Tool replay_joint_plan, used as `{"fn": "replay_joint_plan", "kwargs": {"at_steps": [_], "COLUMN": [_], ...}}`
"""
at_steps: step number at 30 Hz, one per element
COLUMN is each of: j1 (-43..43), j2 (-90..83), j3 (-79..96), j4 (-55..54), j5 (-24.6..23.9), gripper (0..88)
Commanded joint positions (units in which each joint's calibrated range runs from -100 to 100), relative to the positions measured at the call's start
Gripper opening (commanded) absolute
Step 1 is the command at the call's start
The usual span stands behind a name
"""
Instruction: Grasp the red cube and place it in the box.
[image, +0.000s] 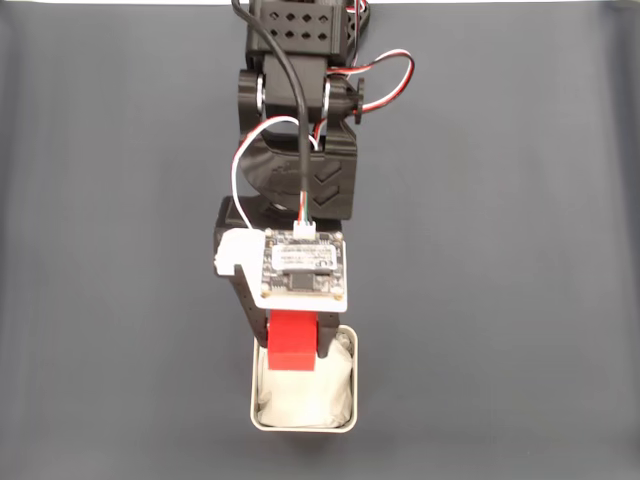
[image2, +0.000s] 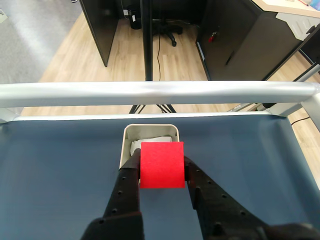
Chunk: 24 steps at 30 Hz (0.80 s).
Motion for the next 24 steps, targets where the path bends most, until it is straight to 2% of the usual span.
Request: {"fn": "replay_joint_plan", "kwargs": {"at_steps": [1,24], "j1": [-1.0,-2.2], "j2": [0.3,10.8], "j3": [-4.1,-12.6], "j4": [0.1,-0.8], "j5": [-0.3,-0.4], "gripper": [2.4,2.0]}}
